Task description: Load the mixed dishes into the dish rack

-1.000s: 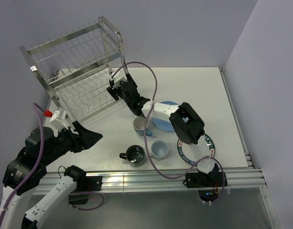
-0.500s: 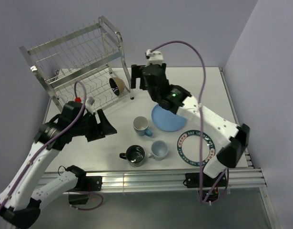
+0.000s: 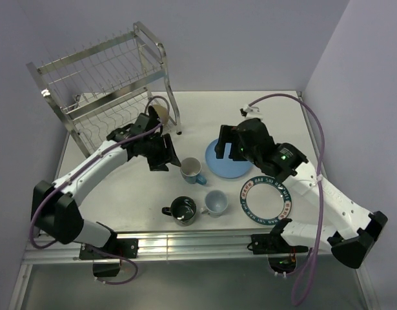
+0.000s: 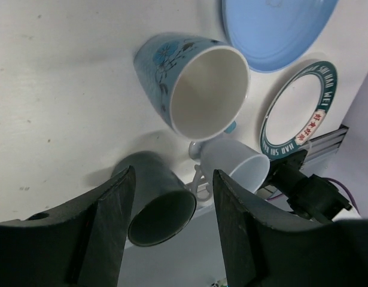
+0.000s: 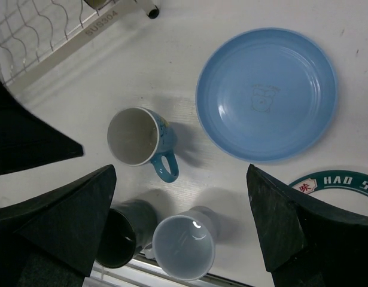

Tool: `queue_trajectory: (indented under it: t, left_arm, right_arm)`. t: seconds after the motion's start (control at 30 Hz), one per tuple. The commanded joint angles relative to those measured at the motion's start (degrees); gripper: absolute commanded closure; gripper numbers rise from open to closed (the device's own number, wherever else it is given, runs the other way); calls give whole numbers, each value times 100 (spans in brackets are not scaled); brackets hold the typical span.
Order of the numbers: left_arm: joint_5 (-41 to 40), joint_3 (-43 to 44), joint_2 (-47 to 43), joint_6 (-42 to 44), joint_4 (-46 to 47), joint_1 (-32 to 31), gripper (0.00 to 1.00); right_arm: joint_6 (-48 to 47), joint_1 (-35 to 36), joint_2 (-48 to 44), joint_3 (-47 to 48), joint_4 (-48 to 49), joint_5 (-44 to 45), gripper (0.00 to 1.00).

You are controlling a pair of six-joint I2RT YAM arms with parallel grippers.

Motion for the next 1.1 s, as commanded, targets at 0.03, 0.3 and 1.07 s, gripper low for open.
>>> queue_trajectory:
  t: [0.03,0.3,1.07]
  left_arm:
    - [98,564,522,91,326,-252,41]
    - [-342,1100,1489,196,107,-410,40]
    - [-755,1681,2202,838,-219,-709,100]
  right_arm:
    - [62,-181,-447,-94,102,-325,3]
    - [-105,-620,-1028,-481,-30,-465,3]
    - [-562,-1174,-572,63,-152,-1422,3]
